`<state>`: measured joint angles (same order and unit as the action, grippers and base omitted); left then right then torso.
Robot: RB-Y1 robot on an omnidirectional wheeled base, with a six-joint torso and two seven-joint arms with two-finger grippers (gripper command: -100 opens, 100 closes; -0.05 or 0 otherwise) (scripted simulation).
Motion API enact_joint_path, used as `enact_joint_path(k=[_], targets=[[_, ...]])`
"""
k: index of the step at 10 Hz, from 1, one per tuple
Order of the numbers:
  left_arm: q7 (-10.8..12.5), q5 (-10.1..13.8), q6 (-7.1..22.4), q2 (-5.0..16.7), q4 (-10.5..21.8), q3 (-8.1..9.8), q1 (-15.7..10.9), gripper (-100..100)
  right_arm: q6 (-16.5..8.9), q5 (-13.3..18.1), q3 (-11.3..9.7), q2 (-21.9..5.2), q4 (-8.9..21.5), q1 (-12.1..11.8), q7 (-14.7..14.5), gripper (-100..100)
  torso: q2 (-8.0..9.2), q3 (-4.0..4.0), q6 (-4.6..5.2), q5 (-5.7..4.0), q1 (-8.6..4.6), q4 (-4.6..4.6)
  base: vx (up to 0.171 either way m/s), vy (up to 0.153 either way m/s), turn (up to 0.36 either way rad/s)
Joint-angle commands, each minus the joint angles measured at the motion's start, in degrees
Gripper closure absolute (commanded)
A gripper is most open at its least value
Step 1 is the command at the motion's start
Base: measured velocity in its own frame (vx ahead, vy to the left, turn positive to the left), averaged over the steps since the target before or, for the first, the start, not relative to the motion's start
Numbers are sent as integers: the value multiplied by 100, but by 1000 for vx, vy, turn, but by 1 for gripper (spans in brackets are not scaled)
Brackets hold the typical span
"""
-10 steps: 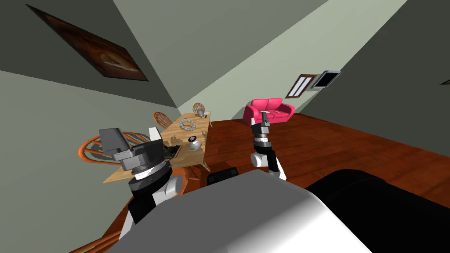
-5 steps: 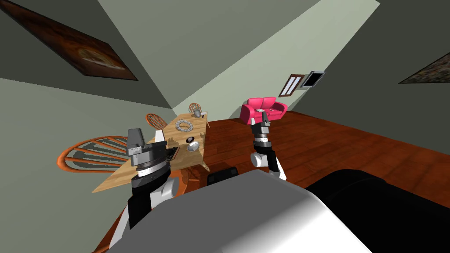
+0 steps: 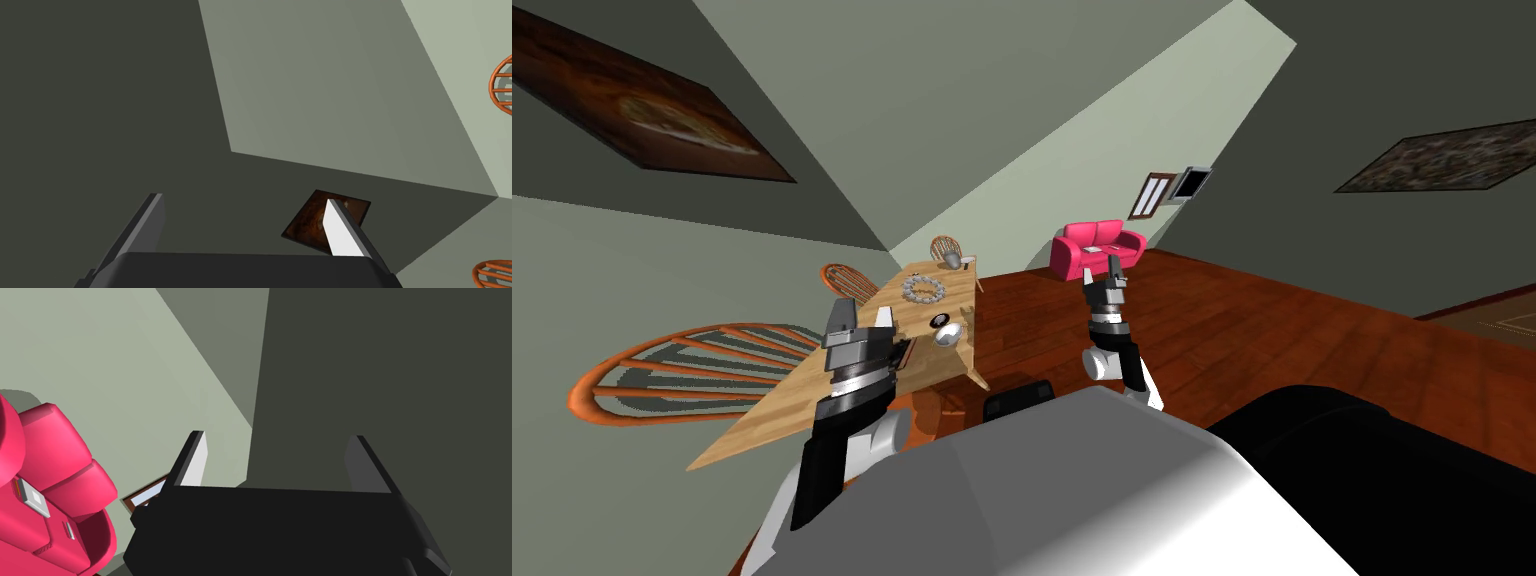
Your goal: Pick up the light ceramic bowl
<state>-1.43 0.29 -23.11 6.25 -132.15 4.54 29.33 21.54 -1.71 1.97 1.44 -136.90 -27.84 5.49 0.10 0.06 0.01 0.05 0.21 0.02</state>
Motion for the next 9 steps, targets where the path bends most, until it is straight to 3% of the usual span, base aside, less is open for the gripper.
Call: enact_joint_path(k=[1, 4, 5, 6, 8, 9], targets=[[115, 135, 286, 88, 143, 134, -9, -100, 0, 0, 0, 0, 0, 0, 0, 0, 0, 0, 0, 0, 0, 0, -51, 51, -275], [190, 234, 607, 140, 237, 228, 8, -100, 0, 0, 0, 0, 0, 0, 0, 0, -1, 0, 0, -1, -4, 0, -32, 35, -110], [267, 340, 854, 188, 336, 325, 29, -100, 0, 0, 0, 0, 0, -1, 0, 0, -5, -2, -2, -1, -4, -1, -33, 36, -191], [267, 340, 854, 188, 336, 325, 29, -100, 0, 0, 0, 0, 0, 0, 0, 0, -2, -1, 0, 0, -2, -1, -33, 31, -92], [422, 568, 1247, 273, 548, 524, 85, -100, 0, 0, 0, 0, 0, 0, 0, 0, -4, -2, 0, -1, -5, -1, -35, 39, -264], [422, 568, 1368, 273, 548, 524, 85, -100, 0, 0, 0, 0, 0, 0, 0, 0, -1, -1, 1, 0, 3, 0, -39, 44, -101]])
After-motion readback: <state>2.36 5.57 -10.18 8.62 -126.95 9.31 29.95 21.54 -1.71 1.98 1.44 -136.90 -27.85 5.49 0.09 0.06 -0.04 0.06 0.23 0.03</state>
